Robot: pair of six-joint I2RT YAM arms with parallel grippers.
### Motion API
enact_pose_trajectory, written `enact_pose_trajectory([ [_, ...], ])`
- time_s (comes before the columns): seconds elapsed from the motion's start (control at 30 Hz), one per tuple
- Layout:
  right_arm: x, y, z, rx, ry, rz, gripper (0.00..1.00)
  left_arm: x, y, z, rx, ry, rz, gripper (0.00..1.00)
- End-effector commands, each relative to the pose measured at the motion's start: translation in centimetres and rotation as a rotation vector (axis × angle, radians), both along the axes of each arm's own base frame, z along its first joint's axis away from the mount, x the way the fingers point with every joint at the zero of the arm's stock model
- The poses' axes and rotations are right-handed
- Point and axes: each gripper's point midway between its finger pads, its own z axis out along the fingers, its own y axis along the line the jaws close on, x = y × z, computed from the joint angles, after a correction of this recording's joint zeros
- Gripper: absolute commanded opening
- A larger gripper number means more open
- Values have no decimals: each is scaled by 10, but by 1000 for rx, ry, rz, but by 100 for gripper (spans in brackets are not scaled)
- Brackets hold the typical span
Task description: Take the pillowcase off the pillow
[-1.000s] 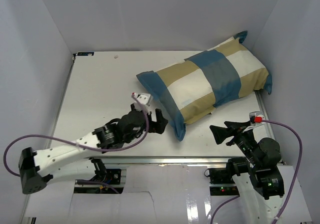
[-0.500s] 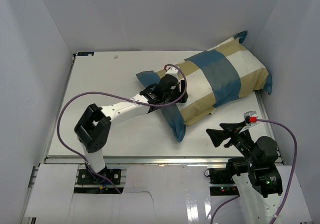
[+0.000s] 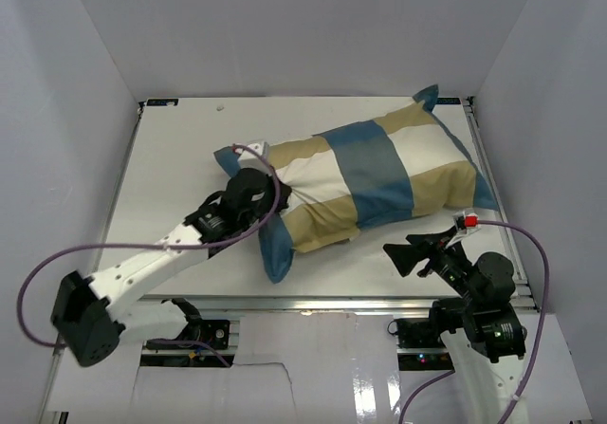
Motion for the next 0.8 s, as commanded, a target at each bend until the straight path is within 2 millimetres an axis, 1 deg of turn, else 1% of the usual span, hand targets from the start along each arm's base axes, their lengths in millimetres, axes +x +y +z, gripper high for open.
enact_pose_trajectory([
  [0.0, -7, 6, 24, 111, -162, 31, 91, -27, 36, 33, -97, -71, 56, 0],
  [0.03, 3, 7, 23, 132, -139, 15, 92, -38, 51, 54, -149, -119, 70, 0],
  [0.07, 11, 7, 13, 132, -102, 7, 92, -45, 58, 54, -159, -127, 72, 0],
  [0.1, 17, 9, 7, 132, -72, 12, 94, -50, 64, 61, -175, -144, 75, 0],
  [0.13, 27, 12, -6, 125, 2, 16, 94, -59, 73, 73, -197, -163, 76, 0],
  [0.17, 30, 17, -8, 127, 4, 48, 95, -62, 77, 82, -208, -177, 74, 0],
  [0.2, 33, 20, -13, 124, 26, 62, 96, -66, 78, 87, -212, -184, 63, 0],
  [0.23, 39, 22, -24, 115, 70, 66, 96, -71, 81, 90, -212, -180, 51, 0],
  [0.27, 43, 22, -28, 107, 75, 64, 96, -73, 82, 100, -223, -190, 44, 0],
  [0.33, 49, 20, -40, 95, 122, 41, 98, -79, 83, 105, -228, -193, 29, 0],
  [0.37, 54, 18, -42, 105, 130, 18, 98, -80, 84, 110, -236, -199, 26, 0],
  [0.4, 55, 18, -51, 109, 149, 11, 99, -81, 85, 116, -246, -207, 26, 0],
  [0.47, 59, 19, -61, 128, 178, 3, 100, -83, 82, 121, -257, -208, 7, 0],
  [0.5, 61, 20, -68, 140, 193, -4, 100, -84, 81, 129, -269, -216, -2, 0],
  [0.6, 69, 18, -75, 152, 201, -37, 100, -88, 70, 134, -288, -203, -54, 0],
  [0.63, 71, 17, -80, 157, 207, -47, 100, -90, 69, 140, -300, -207, -65, 0],
  [0.77, 81, 16, -83, 208, 203, -85, 91, -92, 63, 142, -316, -196, -89, 0],
])
